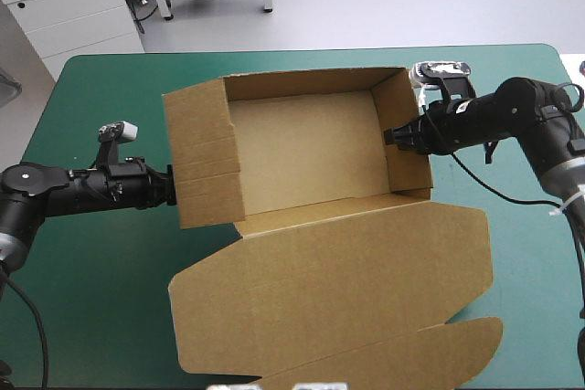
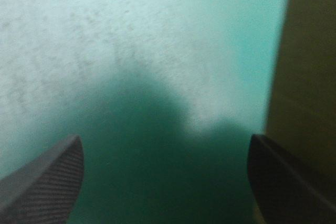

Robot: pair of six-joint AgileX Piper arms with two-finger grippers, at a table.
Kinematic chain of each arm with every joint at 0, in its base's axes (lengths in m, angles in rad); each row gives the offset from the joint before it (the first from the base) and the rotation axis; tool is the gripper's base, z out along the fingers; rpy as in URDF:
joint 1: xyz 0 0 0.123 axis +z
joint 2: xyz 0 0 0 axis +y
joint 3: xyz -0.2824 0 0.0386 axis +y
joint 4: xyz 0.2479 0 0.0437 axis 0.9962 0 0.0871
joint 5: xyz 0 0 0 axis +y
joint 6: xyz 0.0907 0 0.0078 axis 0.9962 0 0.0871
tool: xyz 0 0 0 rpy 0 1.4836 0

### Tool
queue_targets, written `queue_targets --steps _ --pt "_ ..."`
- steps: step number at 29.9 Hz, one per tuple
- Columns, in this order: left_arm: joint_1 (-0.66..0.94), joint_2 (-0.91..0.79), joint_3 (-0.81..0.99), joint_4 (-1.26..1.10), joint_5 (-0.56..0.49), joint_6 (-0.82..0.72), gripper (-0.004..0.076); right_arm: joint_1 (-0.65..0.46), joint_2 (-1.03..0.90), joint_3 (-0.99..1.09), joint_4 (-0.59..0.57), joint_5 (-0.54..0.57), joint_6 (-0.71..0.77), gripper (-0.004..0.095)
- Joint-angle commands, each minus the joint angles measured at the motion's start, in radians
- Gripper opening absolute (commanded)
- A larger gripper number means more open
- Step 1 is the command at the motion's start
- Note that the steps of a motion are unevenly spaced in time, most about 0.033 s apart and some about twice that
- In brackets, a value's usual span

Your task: Fold the box

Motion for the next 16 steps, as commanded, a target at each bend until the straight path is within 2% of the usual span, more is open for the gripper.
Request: queue_targets --steps 1,8,16 --pt "-0.007 -0.031 -0.023 -0.201 0.079 0.074 0.0607 -0.006 -0.025 -0.036 0.037 -0.047 0.003 -0.0001" --pt "-0.007 -0.031 -0.023 -0.334 0.193 0.101 0.0606 -0.006 -0.022 -0.034 0.017 -0.047 0.017 -0.0001" --pt "-0.029 -0.063 -0.027 -0.351 0.193 0.101 0.0596 -0.006 -0.022 -0.034 -0.039 -0.047 0.048 -0.0001"
